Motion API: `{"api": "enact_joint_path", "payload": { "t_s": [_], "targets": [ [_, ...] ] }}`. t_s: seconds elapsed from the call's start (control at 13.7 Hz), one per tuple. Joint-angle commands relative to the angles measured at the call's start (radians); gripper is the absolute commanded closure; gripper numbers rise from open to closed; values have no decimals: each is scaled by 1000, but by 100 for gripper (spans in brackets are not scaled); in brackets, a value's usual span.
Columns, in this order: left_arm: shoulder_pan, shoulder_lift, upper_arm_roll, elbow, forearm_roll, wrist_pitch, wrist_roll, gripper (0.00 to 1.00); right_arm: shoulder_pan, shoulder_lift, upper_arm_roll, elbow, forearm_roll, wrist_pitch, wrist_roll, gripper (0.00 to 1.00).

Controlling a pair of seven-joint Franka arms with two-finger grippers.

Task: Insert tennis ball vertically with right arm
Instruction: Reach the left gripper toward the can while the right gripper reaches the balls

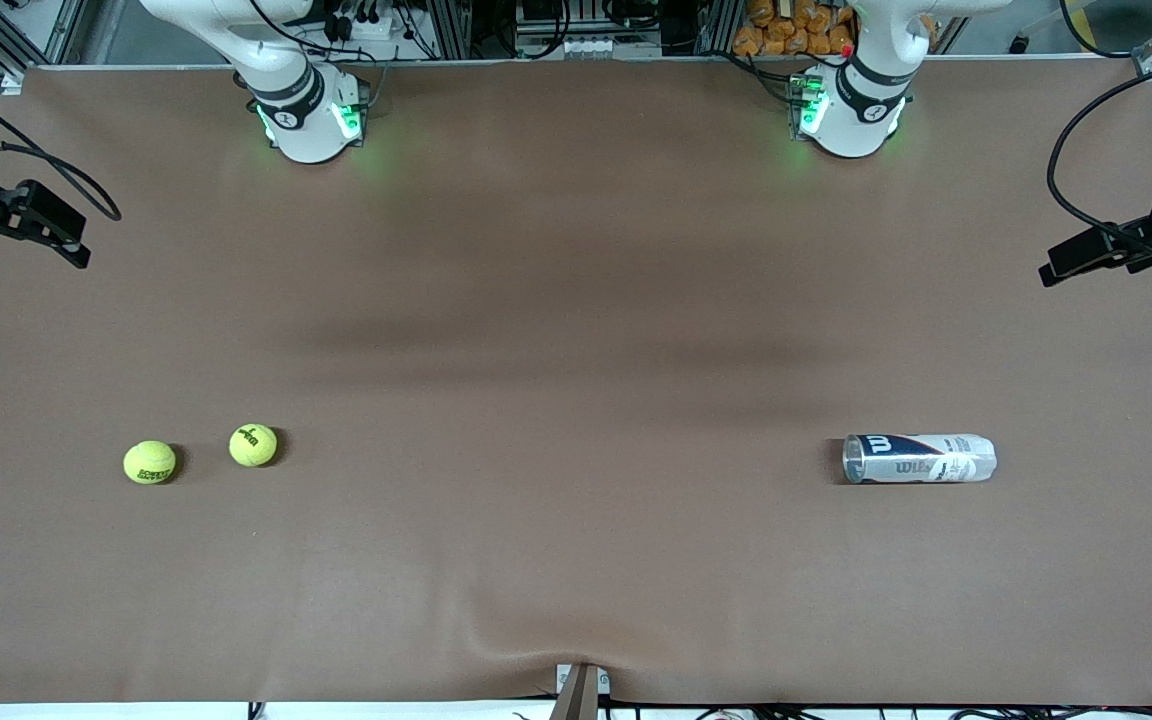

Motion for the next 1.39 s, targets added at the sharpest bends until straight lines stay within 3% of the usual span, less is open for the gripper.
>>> {"api": "enact_joint_path", "payload": {
  "t_s": [0.0,0.37,0.73,0.95,1.32],
  "targets": [
    [-1,1,-2,11,-15,-16,55,0,4,30,-1,72,-26,-45,15,0],
    [9,3,4,11,-3,-14,60,0,18,39,-1,79,-26,-63,15,0],
    [-43,19,-17,5,97,-19,91,0,22,41,0,77,-23,-62,26,0],
    [-59,65,-17,7,138,-20,248,0,15,47,0,76,-23,-63,24,0],
    [-53,128,-17,2,140,-19,330,0,1,55,-3,74,-23,-66,24,0]
  ]
}}
